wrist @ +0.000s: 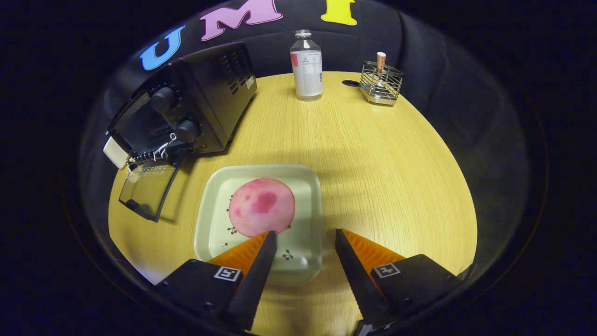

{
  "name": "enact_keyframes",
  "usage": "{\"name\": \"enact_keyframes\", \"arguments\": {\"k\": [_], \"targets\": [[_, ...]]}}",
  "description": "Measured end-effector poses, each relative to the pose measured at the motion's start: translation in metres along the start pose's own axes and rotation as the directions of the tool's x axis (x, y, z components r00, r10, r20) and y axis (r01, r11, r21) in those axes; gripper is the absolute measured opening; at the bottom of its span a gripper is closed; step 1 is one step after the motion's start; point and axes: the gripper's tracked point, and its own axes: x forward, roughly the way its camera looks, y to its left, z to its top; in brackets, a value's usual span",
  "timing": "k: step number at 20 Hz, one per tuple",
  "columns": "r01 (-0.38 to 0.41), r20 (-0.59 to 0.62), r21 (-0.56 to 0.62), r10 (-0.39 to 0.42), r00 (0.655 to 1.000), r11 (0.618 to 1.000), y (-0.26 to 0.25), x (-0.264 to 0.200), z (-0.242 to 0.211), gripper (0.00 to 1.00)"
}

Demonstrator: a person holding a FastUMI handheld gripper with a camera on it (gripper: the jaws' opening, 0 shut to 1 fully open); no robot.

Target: Open the toaster oven, put the food inside, and close the toaster oven door.

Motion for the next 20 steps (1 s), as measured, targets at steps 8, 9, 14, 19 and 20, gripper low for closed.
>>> {"name": "enact_keyframes", "arguments": {"k": [8, 9, 14, 19, 20], "targets": [[-0.010, -0.031, 0.059, 0.011, 0.999, 0.998, -0.001, -0.002, -0.004, 0.55], [-0.011, -0.034, 0.069, 0.013, 0.999, 0.998, -0.003, -0.001, -0.004, 0.50], [0.002, -0.040, 0.098, 0.002, 0.999, 0.995, -0.010, -0.004, -0.005, 0.29], [-0.053, -0.038, 0.190, 0.061, 0.997, 0.980, -0.009, -0.005, -0.008, 0.09], [-0.058, -0.039, 0.209, 0.068, 0.997, 0.976, -0.010, -0.004, -0.007, 0.09]]}}
